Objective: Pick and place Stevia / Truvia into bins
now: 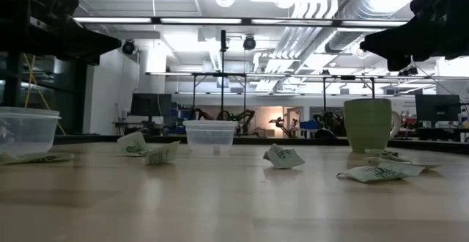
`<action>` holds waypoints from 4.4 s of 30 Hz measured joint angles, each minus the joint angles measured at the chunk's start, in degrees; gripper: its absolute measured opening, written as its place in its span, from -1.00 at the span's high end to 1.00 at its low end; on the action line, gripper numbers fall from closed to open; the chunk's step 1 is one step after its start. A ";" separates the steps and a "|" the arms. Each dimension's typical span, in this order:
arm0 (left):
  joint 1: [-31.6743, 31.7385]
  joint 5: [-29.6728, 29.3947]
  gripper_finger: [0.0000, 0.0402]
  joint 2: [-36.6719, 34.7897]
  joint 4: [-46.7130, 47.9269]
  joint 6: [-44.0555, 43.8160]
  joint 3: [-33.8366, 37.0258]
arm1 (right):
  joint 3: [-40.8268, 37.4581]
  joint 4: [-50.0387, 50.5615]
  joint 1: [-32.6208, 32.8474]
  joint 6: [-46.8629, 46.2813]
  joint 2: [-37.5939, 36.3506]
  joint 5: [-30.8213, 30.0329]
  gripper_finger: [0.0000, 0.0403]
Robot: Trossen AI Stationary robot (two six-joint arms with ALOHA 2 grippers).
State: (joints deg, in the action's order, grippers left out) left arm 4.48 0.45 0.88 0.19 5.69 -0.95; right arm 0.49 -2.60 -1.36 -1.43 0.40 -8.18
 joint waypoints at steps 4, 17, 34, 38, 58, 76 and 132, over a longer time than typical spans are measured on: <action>-0.01 -0.02 0.70 0.00 0.01 -0.01 0.00 | -0.01 0.01 0.01 0.00 0.00 0.00 0.48; -0.01 0.00 0.70 0.00 0.00 -0.01 0.00 | 0.00 -0.01 0.00 0.00 0.00 0.01 0.48; 0.00 -0.01 0.70 -0.01 -0.01 -0.08 0.01 | 0.00 -0.58 0.00 1.08 0.00 0.22 0.48; -0.01 0.66 0.70 -0.02 0.00 -5.12 0.00 | 0.00 -1.37 -0.01 -10.32 0.00 1.07 0.48; 0.02 -5.57 0.70 0.00 -0.82 -1.01 0.00 | 0.02 -11.45 0.04 -11.74 2.59 0.40 0.35; 0.02 -6.14 0.70 0.00 -0.92 0.53 0.01 | 13.54 -15.78 1.35 -3.03 29.61 5.76 -0.11; 0.02 -6.08 0.70 -0.02 -1.55 2.91 0.01 | 44.77 37.34 19.36 -37.02 86.06 -3.01 -0.07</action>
State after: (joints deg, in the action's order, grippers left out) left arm 4.49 -5.63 0.86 -1.37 8.60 -0.95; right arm 45.26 34.74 18.00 -38.45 86.47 -11.19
